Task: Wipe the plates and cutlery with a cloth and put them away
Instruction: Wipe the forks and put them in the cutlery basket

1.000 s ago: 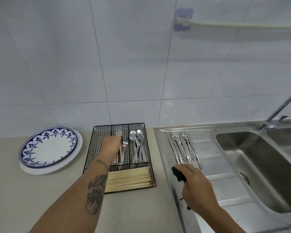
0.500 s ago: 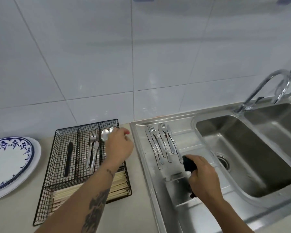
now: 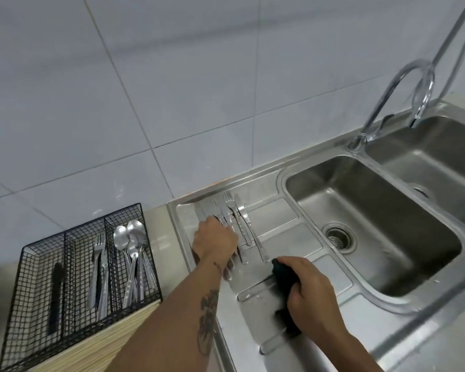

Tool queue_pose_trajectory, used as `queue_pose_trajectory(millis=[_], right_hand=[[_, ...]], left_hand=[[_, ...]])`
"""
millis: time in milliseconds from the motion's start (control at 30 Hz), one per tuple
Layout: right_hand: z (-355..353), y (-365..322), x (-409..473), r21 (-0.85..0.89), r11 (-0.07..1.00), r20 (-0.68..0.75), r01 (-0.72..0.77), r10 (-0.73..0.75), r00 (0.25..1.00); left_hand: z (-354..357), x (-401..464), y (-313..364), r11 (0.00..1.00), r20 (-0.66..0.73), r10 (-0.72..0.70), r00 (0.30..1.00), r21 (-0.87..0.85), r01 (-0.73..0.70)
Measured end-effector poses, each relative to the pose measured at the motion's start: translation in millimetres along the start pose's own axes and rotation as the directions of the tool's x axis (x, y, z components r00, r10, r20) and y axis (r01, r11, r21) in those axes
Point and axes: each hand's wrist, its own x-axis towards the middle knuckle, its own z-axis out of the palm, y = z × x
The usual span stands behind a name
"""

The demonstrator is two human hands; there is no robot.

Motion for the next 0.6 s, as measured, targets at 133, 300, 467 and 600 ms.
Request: queue_pose_trajectory(millis=[133, 300, 467, 600], right_hand=[[0.3, 2.8, 1.5, 0.029, 0.999, 0.011, 0.013, -0.013, 1.000], [-3.2, -0.1, -5.9, 0.029, 1.000, 0.012, 0.000, 0.000, 1.000], [-11.9, 0.0, -19.6, 0.029, 0.999, 0.006, -0.015, 0.015, 1.000], [-23.8, -10.8, -29.8, 0.039, 0.999, -0.038, 0.013, -0.011, 0.999]], left_hand=[[2.3, 3.7, -1.5, 1.000, 0.005, -0.028, 1.000, -0.007, 0.028], [-7.8, 3.5, 1.3, 0.983, 0.078, -0.108, 0.991, -0.141, 0.118], [-24.5, -8.2, -7.7, 0.945, 0.134, -0.050, 0.990, -0.315, 0.091], [-50.5, -46.6, -14.6, 0.940, 0.160, 0.143, 0.977, -0.331, -0.084]])
